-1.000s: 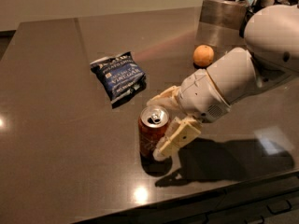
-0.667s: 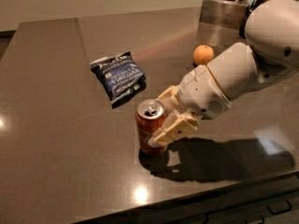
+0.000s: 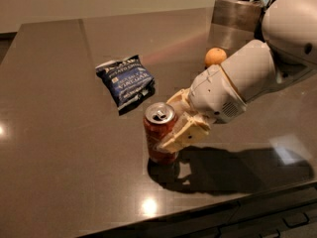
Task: Move coke can near orange
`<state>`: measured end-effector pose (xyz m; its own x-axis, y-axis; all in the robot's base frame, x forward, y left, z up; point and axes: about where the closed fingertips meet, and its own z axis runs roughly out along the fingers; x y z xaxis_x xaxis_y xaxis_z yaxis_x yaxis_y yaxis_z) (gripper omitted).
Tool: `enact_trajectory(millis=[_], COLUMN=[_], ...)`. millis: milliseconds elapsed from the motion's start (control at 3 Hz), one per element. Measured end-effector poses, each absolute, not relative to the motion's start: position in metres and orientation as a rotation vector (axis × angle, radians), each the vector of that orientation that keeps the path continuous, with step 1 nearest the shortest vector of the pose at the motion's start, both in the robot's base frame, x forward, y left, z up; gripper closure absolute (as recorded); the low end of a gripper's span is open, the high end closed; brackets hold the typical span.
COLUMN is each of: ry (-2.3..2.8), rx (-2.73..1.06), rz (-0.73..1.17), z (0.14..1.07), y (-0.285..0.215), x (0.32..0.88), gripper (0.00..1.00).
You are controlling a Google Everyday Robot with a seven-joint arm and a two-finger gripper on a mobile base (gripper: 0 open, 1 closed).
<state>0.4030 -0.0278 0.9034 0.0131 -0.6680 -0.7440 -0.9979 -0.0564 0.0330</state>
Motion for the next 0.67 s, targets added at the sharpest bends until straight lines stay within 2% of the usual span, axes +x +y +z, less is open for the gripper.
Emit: enact_trajectory(millis=[333, 667], ry=[1.702, 1.648], rx=[-1.780, -1.702], rz=[0.825, 0.818], z=[0.904, 0.916], y=[-0.027, -0.040], x=[0.402, 0.411], gripper=[1.00, 1.00])
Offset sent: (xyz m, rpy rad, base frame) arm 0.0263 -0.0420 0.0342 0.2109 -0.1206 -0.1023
